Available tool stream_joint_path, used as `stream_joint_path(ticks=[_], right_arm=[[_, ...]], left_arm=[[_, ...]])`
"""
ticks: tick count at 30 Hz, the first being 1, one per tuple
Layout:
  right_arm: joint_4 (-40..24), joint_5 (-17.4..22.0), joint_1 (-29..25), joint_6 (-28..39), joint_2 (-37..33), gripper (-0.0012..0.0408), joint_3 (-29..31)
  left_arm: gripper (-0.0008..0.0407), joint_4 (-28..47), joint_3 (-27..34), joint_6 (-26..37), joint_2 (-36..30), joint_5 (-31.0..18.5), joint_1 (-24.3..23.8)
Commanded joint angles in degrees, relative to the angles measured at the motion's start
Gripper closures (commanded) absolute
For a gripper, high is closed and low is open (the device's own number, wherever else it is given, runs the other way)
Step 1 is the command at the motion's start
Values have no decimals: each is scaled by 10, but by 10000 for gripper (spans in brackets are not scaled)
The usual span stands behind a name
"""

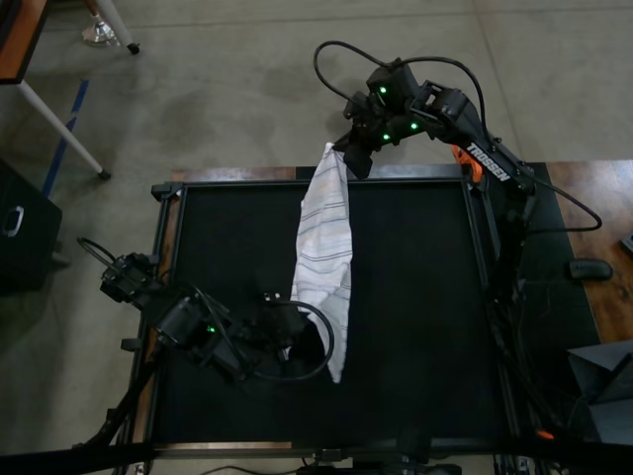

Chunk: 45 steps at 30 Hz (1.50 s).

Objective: Fold the towel

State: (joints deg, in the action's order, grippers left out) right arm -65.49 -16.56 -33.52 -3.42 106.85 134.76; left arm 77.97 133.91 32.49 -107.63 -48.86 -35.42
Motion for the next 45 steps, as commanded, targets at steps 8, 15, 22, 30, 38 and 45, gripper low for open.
stream_joint_path(ticks=[8,15,22,30,38,45], right_arm=[[0,3,0,-1,-7,396,0],[-3,35,0,8,-16,396,0],[-41,87,0,19,-33,396,0],[-89,118,3,44,-68,396,0],[-109,128,26,48,-94,396,0],[-111,128,37,48,-113,396,0]], left_arm=[[399,26,-1,9,26,-31,-21],[399,128,-3,104,38,-48,-38],[399,123,-21,113,47,-52,-46],[399,122,-25,113,52,-102,-44],[399,122,-52,110,71,-114,-17],[399,103,-142,118,145,-112,-10]])
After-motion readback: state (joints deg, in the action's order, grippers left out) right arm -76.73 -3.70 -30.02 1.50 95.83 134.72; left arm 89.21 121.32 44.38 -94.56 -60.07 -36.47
